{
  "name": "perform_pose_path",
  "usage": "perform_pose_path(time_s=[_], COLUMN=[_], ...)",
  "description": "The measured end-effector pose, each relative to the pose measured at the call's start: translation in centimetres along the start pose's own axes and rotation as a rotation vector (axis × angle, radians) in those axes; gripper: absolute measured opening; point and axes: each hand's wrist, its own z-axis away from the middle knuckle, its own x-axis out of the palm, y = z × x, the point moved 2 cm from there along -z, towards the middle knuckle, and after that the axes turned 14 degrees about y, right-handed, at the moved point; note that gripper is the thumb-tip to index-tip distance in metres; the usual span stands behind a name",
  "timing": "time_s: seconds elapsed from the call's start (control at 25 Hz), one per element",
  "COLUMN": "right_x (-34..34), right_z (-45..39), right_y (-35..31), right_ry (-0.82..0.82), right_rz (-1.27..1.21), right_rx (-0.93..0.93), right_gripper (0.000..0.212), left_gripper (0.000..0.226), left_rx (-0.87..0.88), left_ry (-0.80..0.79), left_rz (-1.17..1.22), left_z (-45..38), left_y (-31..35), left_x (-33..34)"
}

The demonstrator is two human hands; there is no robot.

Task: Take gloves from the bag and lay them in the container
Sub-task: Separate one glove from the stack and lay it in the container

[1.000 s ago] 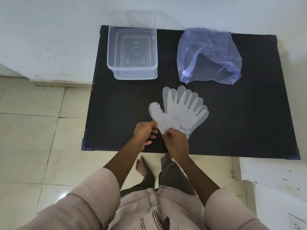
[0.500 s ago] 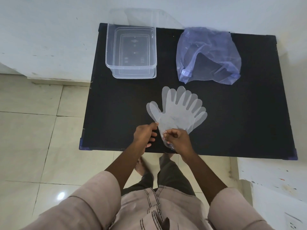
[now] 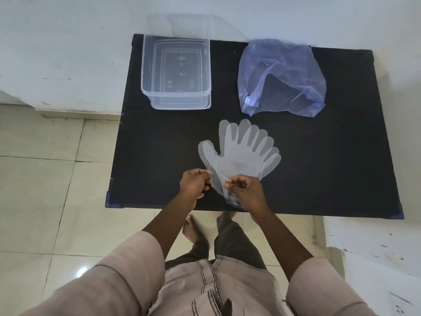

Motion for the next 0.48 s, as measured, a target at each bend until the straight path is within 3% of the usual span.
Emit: perform_pose_path(time_s=[0.12,0.16,0.24,0.32,0.36,0.4,0.48], right_x=[-0.5,-0.7,-0.9,-1.0,-1.0,-0.9,-0.8], right_z=[-0.3,-0.4,-0.7,-0.8,-0.8,-0.8,-0.8], right_y=[0.0,0.0,0.1,0.0,-0.1,-0.2,-0.3], right_ry=[0.124,0.156,0.195,0.204,0.204,0.204,0.204], right_rz=[-0.003,0.007,0.032,0.039,0.042,0.046,0.055], right_rx=[0.005,-0.009,-0.043,-0.059,-0.070,-0.086,-0.109], right_gripper=[0.008,0.011,0.018,0.021,0.020,0.021,0.022], left_gripper=[0.006,0.010,0.029,0.043,0.051,0.059,0.072], left_rx=[0.083,0.199,0.665,1.202,1.388,1.490,1.467], left_ry=[0.090,0.160,0.316,0.230,0.142,0.083,0.020], left_rz=[-0.061,-0.125,-0.395,-0.698,-0.829,-0.925,-1.033], left_z=[-0.2,-0.1,0.9,2.5,2.9,2.6,1.5], left_y=[-0.2,-0.4,-0.8,-1.9,-3.0,-4.3,-6.2], left_x=[-0.8,-1.3,-2.1,-1.8,-1.3,-0.9,-0.3])
